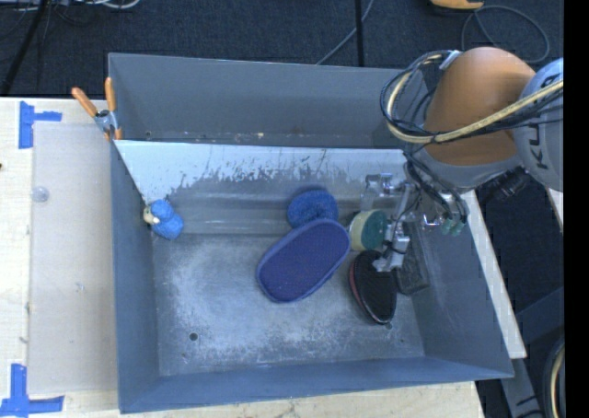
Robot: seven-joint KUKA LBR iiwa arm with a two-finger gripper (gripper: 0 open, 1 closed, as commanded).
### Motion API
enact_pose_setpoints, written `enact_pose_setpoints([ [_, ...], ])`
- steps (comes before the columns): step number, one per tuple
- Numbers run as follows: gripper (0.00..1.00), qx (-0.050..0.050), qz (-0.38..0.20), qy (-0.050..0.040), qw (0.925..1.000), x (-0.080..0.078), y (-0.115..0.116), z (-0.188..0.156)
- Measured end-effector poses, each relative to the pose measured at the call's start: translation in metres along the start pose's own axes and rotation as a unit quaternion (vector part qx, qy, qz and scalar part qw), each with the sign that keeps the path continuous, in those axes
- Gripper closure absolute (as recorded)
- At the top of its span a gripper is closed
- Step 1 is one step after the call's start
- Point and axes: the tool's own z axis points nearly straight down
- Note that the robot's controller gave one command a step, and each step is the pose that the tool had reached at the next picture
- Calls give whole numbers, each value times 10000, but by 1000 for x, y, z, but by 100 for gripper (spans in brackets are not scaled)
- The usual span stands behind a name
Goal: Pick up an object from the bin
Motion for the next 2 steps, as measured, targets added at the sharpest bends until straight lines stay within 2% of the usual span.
enact_pose_setpoints([
  [1, 0, 3, -6, -38, 10000, -1, 0, -5],
  [2, 0, -2, -1326, -48, 9912, 5, -36, 31],
])
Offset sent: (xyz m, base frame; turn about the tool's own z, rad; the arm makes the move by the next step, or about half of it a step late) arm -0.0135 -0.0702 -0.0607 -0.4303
